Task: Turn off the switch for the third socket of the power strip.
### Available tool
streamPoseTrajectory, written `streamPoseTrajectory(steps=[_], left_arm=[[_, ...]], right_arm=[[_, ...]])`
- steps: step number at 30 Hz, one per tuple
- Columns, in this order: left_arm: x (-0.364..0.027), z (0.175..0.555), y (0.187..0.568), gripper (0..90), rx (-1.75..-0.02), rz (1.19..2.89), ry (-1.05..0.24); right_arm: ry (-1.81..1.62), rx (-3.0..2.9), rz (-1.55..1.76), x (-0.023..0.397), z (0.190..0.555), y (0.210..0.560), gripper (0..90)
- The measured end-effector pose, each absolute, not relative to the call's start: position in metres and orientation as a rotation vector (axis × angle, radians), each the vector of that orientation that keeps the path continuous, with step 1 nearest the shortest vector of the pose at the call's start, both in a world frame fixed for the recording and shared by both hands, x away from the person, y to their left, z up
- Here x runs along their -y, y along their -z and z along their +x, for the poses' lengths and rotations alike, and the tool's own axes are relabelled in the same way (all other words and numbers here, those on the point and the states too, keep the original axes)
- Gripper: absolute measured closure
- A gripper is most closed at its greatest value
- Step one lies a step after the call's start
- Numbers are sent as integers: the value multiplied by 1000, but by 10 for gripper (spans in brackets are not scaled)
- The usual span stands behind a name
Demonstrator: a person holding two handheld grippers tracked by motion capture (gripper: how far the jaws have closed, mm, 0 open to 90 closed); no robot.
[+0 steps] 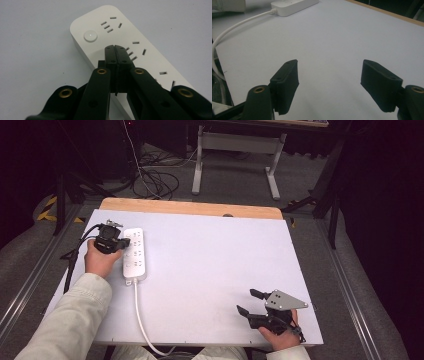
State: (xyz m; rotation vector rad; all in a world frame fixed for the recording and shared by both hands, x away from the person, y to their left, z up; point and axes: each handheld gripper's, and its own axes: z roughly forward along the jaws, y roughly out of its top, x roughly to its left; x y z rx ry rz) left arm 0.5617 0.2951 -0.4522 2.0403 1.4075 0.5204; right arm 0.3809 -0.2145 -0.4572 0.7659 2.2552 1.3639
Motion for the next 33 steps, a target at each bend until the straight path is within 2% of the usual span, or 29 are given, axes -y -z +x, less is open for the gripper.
streamPoseTrajectory(steps=[18, 33], left_arm=[[-287, 560, 452, 900, -1412, 2081, -591], [-285, 558, 451, 900, -1413, 2095, -588]], right_arm=[[-1370, -2259, 765, 215, 381, 457, 295], [-1373, -2263, 765, 214, 381, 457, 295]])
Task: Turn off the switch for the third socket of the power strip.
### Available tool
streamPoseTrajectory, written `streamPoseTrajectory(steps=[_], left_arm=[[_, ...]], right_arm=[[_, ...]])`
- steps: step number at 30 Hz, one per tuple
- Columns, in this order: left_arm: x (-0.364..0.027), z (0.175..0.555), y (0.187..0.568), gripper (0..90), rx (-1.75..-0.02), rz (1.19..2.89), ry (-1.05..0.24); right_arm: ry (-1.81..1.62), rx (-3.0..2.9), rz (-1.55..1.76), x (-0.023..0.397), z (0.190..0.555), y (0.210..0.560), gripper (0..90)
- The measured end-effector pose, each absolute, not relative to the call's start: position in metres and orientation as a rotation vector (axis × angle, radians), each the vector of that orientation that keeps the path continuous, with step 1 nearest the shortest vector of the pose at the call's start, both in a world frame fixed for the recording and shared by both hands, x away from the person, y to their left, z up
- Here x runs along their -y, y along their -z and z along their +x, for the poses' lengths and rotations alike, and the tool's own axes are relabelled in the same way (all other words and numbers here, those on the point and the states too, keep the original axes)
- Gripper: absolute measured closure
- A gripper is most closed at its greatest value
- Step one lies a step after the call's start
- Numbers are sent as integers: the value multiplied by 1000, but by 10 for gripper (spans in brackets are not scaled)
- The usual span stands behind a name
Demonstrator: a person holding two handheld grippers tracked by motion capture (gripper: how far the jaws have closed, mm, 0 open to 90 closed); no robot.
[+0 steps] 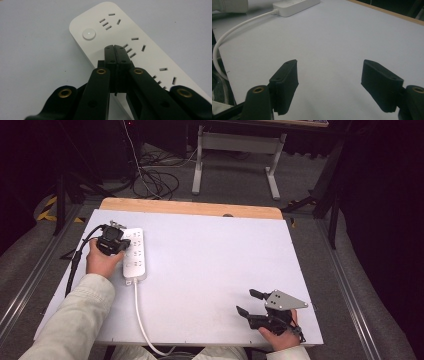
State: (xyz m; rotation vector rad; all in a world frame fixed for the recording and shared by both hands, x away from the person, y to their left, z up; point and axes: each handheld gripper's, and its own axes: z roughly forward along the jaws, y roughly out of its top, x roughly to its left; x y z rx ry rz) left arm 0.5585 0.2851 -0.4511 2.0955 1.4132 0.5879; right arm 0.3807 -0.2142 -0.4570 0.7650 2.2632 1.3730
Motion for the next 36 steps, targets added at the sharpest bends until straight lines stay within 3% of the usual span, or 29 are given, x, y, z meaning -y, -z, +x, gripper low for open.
streamPoseTrajectory(steps=[36], left_arm=[[-278, 558, 449, 900, -1394, 2113, -667]], right_arm=[[-1377, -2264, 761, 216, 380, 457, 296]])
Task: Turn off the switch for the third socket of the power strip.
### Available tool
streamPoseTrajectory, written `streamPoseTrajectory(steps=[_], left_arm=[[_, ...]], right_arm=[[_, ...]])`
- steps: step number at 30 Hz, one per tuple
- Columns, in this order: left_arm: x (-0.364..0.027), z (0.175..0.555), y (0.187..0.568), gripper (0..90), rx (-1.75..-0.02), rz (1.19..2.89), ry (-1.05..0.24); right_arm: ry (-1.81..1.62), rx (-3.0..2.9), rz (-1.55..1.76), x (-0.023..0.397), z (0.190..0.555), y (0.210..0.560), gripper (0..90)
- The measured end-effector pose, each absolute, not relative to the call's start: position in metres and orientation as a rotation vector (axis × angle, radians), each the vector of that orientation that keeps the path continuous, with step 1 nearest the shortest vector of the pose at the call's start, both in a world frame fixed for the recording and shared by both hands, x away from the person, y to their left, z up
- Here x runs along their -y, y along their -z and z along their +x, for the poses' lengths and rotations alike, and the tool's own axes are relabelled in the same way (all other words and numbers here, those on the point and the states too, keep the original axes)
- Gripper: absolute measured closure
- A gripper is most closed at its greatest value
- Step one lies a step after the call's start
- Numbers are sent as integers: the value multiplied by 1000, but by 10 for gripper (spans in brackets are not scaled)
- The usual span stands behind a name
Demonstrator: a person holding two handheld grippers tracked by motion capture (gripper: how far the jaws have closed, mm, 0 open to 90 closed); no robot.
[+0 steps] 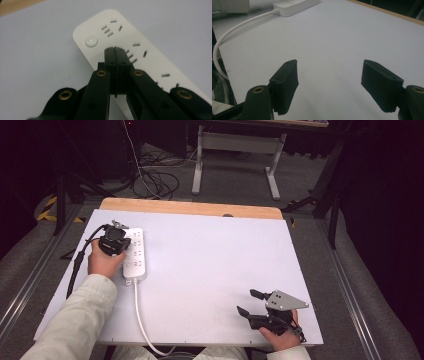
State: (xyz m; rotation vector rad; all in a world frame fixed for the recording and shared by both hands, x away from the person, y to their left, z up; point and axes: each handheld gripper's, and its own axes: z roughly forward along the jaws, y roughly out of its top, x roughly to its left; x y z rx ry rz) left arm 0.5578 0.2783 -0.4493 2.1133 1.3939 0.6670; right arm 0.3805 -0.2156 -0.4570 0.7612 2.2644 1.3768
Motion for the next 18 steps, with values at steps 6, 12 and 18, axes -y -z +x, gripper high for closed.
streamPoseTrajectory(steps=[6, 12, 18], left_arm=[[-280, 554, 445, 900, -1394, 2109, -647], [-280, 548, 434, 900, -1351, 2079, -620], [-282, 544, 424, 900, -1331, 2056, -594]], right_arm=[[-1371, -2259, 765, 215, 381, 457, 293], [-1367, -2259, 762, 215, 381, 457, 293], [-1375, -2261, 766, 215, 381, 457, 293]])
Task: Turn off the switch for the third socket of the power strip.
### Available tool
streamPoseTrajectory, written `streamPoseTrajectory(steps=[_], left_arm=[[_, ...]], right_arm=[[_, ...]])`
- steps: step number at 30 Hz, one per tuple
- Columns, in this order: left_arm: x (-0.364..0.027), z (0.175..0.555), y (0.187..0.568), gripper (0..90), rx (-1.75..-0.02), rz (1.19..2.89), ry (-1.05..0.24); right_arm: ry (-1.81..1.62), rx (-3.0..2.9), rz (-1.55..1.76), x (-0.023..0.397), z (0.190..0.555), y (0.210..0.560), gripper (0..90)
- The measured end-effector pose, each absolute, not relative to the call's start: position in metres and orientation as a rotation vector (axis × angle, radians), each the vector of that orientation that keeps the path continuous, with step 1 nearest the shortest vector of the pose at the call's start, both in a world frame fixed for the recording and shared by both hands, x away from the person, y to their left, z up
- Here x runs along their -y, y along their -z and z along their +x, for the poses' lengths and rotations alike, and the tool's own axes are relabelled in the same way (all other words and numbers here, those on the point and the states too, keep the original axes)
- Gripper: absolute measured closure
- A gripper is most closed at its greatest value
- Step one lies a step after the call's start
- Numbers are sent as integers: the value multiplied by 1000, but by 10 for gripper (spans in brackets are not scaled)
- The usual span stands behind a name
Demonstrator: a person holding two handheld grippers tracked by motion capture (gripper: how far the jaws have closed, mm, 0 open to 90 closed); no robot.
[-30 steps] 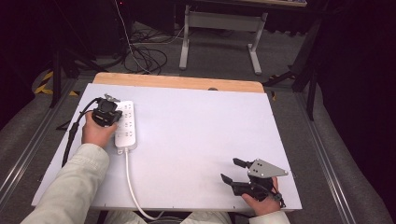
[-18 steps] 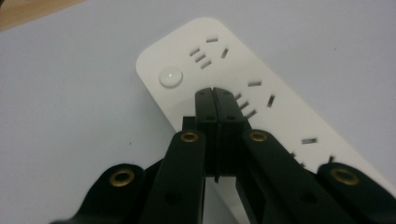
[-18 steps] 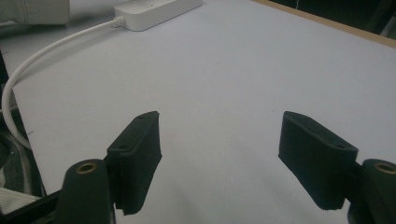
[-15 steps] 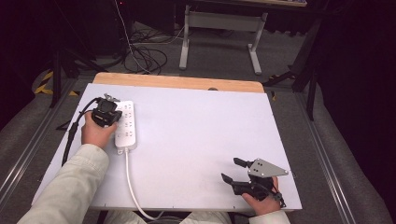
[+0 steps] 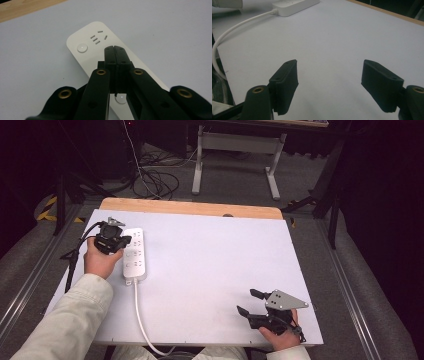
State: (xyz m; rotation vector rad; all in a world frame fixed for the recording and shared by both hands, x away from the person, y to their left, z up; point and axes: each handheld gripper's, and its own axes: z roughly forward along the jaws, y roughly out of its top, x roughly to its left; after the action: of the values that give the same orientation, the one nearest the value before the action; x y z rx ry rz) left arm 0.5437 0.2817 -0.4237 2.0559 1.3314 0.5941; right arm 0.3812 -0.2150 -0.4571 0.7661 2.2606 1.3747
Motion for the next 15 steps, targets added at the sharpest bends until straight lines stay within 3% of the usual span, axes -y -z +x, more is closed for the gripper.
streamPoseTrajectory(steps=[15], left_arm=[[-287, 528, 402, 900, -1301, 2020, -586]], right_arm=[[-1371, -2261, 770, 215, 382, 457, 294]])
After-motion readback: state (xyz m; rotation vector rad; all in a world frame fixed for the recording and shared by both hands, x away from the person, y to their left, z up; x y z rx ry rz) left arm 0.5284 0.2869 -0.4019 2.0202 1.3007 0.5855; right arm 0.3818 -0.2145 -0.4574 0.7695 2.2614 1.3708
